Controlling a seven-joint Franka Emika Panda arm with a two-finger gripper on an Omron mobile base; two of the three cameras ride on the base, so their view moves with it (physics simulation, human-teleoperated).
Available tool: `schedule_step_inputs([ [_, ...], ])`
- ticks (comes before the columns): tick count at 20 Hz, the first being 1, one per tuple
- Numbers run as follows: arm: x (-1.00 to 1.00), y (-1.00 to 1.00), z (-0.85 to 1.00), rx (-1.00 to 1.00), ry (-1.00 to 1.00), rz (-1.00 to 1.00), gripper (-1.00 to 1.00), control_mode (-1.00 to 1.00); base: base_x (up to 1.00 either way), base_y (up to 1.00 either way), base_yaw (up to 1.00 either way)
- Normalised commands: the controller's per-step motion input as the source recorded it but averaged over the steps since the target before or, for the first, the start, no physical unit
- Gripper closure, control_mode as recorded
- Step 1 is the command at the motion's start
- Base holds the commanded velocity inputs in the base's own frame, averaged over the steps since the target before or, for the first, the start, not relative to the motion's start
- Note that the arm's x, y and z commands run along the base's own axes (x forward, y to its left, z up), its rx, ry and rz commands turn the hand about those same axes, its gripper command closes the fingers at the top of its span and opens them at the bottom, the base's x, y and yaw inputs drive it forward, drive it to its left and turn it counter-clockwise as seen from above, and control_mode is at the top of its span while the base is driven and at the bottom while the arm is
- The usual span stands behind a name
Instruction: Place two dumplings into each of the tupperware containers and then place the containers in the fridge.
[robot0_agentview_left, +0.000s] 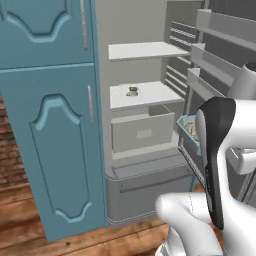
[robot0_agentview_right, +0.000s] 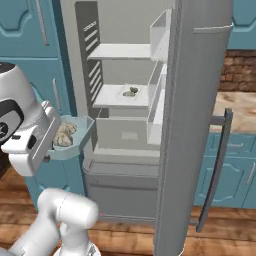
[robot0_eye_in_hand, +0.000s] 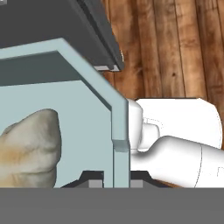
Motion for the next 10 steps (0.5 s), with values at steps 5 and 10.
schedule_step_inputs([
  [5, 0.00, 0.00, 0.00, 0.00, 0.00, 0.00, 1.00, 1.00, 1.00, -0.23, 0.00],
  [10, 0.00, 0.00, 0.00, 0.00, 0.00, 0.00, 1.00, 1.00, 0.74, -0.34, 0.03],
])
